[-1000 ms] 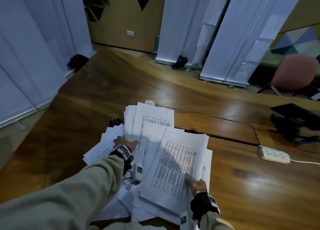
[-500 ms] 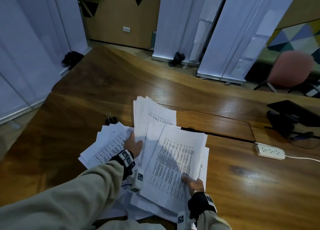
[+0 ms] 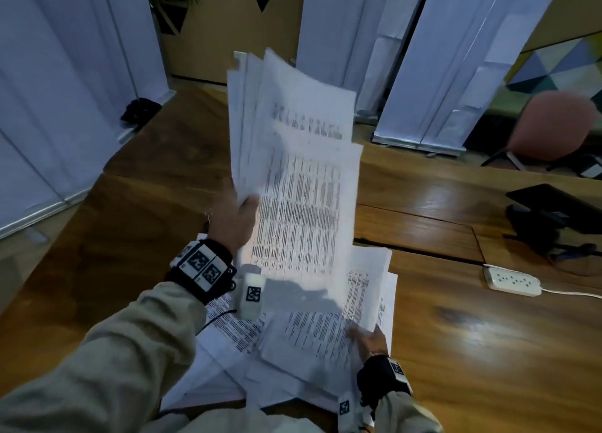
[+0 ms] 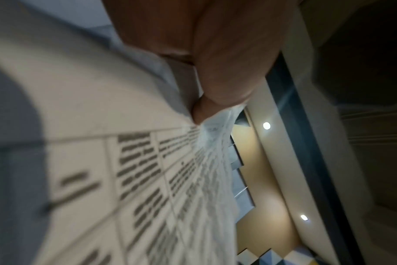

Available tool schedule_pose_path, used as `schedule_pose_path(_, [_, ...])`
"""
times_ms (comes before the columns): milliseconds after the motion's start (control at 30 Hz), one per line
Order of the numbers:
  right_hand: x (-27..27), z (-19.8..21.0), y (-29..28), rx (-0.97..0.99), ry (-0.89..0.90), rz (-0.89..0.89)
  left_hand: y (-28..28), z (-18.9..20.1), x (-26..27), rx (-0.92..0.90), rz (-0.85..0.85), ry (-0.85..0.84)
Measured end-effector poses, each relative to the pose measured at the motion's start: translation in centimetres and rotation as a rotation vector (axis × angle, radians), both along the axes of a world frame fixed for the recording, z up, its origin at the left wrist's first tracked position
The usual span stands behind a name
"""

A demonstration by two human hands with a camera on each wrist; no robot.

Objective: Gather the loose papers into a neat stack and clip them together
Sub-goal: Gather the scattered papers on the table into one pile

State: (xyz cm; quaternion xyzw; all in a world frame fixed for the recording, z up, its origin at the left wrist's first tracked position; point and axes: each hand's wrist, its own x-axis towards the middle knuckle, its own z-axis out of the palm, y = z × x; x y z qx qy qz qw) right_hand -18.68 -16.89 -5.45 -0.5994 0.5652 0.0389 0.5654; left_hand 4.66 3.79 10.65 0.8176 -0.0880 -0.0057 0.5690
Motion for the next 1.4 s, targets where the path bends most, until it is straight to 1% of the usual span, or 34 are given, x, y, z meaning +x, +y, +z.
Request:
schedule_pose_path(67, [0.0, 0.8, -0.1, 0.003, -0.026, -0.024, -0.3, -2.3, -1.0, 0.077, -0.127, 0.155])
schedule_pose_path(133, [0.1, 1.0, -0.5, -0.009, -0.044, -0.041, -0.3, -5.7, -2.5, 0.197, -0.259, 0.273])
schedule_pose_path(200, [0.2, 1.0, -0.4, -0.001, -0.086, -0.070, -0.4, -8.8, -4.4, 0.329, -0.323, 0.390])
schedule_pose_path(267, [0.3, 1.4, 0.1, 0.022, -0.084, -0.052, -0.9, -13.1, -5.4, 0.507, -0.424, 0.402])
schedule_pose_path(300, [0.3, 1.5, 0.4, 0.025, -0.073, -0.041, -1.3, -14.8, -5.9, 0.585, -0.440, 0.389])
schedule_pose_path(333, [0.2, 1.3, 0.2, 0.013, -0.071, -0.025, -1.7, -15.4, -6.6, 0.625, -0.433, 0.403])
schedule_pose_path(400, [0.1, 1.4, 0.2, -0.031, -0.039, 0.037, -2.4, -14.6, -8.1, 0.616, -0.376, 0.460])
schedule_pose_path(467, [-0.1, 1.2, 0.1, -0.090, 0.010, 0.138, -3.2, -14.5, -8.9, 0.571, -0.321, 0.468])
schedule_pose_path(567, [-0.3, 1.4, 0.4, -0.153, 0.102, 0.206, -3.9, -14.5, -9.4, 0.515, -0.305, 0.343])
schedule_pose_path(633, [-0.4, 1.5, 0.6, -0.169, 0.102, 0.206, -4.0, -14.4, -9.6, 0.512, -0.308, 0.310])
schedule_pose_path(667, [-0.5, 1.4, 0.6, -0.176, 0.075, 0.205, -4.0, -14.4, -9.5, 0.516, -0.318, 0.321])
schedule_pose_path(733, [-0.3, 1.5, 0.8, -0.164, 0.037, 0.164, -3.8, -14.4, -9.2, 0.563, -0.342, 0.381])
schedule_pose_path(800, [-0.1, 1.7, 0.9, -0.166, 0.046, 0.134, -3.7, -14.4, -8.8, 0.635, -0.389, 0.417])
schedule_pose_path(867, [-0.2, 0.8, 0.5, -0.152, 0.055, 0.093, -3.7, -14.3, -8.6, 0.693, -0.460, 0.410])
schedule_pose_path(933, [-0.4, -0.1, 0.4, -0.134, 0.028, 0.084, -3.9, -14.7, -8.5, 0.762, -0.520, 0.363])
schedule_pose_path(967, [-0.4, -0.1, 0.3, -0.120, 0.000, 0.089, -4.0, -14.9, -8.5, 0.817, -0.515, 0.323])
schedule_pose_path(1033, [-0.5, 0.5, 0.1, -0.099, -0.019, 0.080, -4.3, -15.3, -8.5, 0.883, -0.433, 0.258])
schedule_pose_path(1067, [-0.4, 1.4, -0.1, -0.090, -0.061, 0.051, -4.4, -15.3, -8.4, 0.867, -0.377, 0.264])
schedule_pose_path(1133, [-0.6, 3.1, -1.1, -0.031, -0.151, -0.065, -4.5, -15.3, -8.2, 0.825, -0.265, 0.322])
schedule_pose_path(1200, [-1.6, 4.1, -2.6, 0.036, -0.186, -0.154, -4.3, -15.3, -8.0, 0.849, -0.201, 0.351])
schedule_pose_path(1267, [-3.3, 4.9, -4.3, 0.062, -0.154, -0.201, -4.0, -15.8, -7.9, 0.922, -0.187, 0.364])
schedule_pose_path(1333, [-5.3, 4.3, -5.7, 0.036, -0.046, -0.230, -4.0, -16.0, -8.1, 0.961, -0.191, 0.385])
schedule_pose_path(1367, [-6.6, 2.9, -6.7, 0.026, 0.016, -0.244, -4.2, -16.1, -8.2, 0.958, -0.205, 0.401])
schedule_pose_path(1400, [-8.0, 0.6, -7.8, 0.025, 0.064, -0.249, -4.5, -16.1, -8.4, 0.941, -0.217, 0.423])
